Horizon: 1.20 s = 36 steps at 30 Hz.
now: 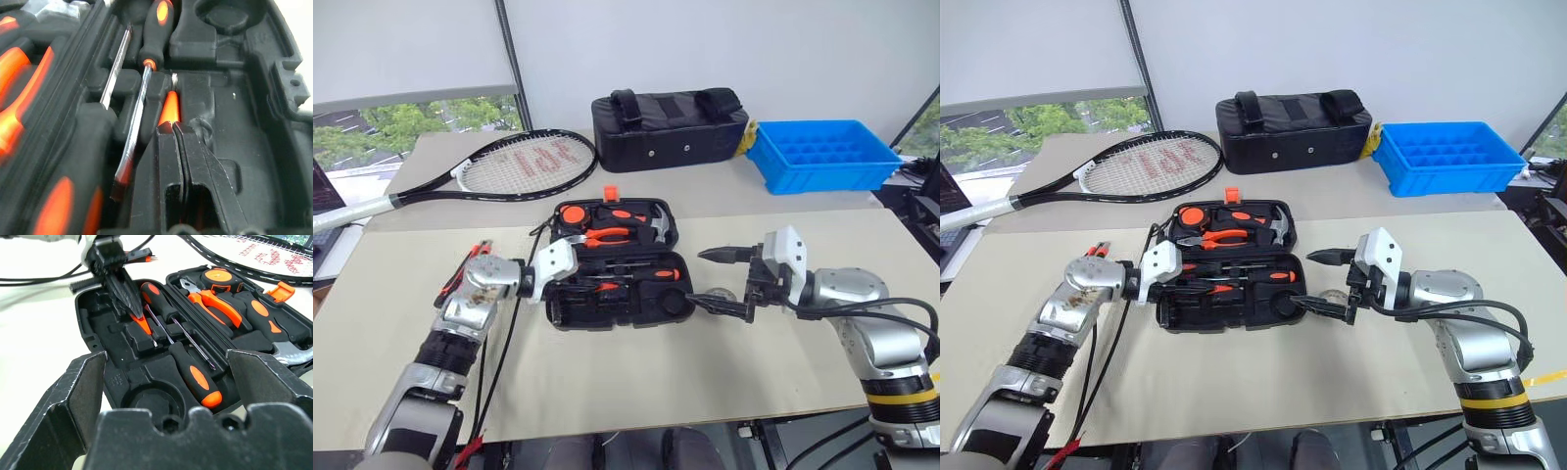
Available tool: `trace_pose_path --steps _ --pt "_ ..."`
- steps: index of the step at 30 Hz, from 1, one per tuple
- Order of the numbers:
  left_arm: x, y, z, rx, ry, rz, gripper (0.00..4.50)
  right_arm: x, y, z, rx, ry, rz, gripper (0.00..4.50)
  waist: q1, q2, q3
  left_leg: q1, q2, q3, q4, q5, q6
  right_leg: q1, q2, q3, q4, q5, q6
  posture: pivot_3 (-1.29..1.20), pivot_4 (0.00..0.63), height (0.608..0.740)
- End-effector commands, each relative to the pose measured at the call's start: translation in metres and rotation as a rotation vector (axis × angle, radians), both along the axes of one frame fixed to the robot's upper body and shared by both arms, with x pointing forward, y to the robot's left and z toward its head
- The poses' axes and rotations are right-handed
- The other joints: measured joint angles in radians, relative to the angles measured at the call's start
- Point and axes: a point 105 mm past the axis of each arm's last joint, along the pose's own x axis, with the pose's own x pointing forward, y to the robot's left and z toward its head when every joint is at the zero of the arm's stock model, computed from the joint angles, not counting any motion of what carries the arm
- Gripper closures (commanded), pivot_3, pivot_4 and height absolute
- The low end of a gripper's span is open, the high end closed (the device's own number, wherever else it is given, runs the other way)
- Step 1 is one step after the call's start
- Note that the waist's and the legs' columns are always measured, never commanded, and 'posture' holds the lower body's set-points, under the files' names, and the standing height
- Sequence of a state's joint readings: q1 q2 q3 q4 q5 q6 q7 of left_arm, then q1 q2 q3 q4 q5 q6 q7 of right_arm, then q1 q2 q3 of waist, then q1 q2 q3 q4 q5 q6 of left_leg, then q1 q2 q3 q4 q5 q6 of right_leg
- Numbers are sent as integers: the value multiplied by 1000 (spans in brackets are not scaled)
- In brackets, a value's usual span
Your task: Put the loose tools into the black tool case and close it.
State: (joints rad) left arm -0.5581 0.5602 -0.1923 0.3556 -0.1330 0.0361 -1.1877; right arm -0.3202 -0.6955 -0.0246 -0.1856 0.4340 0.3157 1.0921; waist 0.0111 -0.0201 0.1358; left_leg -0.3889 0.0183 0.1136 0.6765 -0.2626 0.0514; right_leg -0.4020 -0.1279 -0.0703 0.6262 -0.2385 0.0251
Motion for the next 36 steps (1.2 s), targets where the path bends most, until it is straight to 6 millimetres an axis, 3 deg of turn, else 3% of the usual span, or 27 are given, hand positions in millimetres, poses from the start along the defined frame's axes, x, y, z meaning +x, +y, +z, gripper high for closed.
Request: trace_pose_path --steps 1,5,8,10,13,16,21,26,30,36 --pt "-5 19 -35 148 31 1 4433 -1 0 11 4 -59 0 0 0 1 0 1 0 0 0 -2 3 0 0 0 0 0 0 0 150 740" --pt "-1 27 -43 157 39 39 4433 -1 0 11 2 -60 -4 0 -5 3 -2 8 1 0 0 -3 4 7 0 0 0 0 0 0 150 740" --pt "4 25 -33 95 12 57 4433 -1 1 11 2 -59 -2 0 -8 4 -2 14 2 0 0 -4 5 13 -1 0 0 0 0 0 150 740" --pt "7 19 -11 2 -52 53 4433 -2 2 12 4 -59 1 0 -9 4 -2 15 4 0 0 -4 5 14 -1 0 1 0 0 0 150 740" --pt "8 13 41 -247 -117 74 4433 -3 3 14 17 -62 13 0 -13 3 -2 13 6 0 0 -3 4 12 0 1 1 1 -1 0 150 740" --pt "7 28 62 -282 -110 155 3699 -3 5 18 48 -70 28 0 -13 2 -1 3 7 0 2 -2 3 2 1 0 2 2 -3 0 150 740" --pt "22 73 80 -303 -192 504 1860 -3 13 26 116 -79 63 0 -17 3 -1 -1 7 0 0 4 -6 -2 5 1 0 2 -3 0 150 740" --pt "11 130 76 -256 -202 749 91 -1 21 38 202 -97 97 0 -25 3 -1 -2 8 1 0 2 -4 -1 5 0 0 2 -3 0 150 740" --pt "1 175 65 -162 -224 927 39 1 22 37 192 -93 110 0 -22 3 0 -1 9 1 0 1 -4 -2 5 0 -1 2 -3 0 150 740" --pt "-5 198 36 -91 -168 1024 39 2 24 36 185 -92 125 0 -11 3 0 -1 9 1 -1 1 -4 -2 5 0 -1 2 -3 0 150 740"
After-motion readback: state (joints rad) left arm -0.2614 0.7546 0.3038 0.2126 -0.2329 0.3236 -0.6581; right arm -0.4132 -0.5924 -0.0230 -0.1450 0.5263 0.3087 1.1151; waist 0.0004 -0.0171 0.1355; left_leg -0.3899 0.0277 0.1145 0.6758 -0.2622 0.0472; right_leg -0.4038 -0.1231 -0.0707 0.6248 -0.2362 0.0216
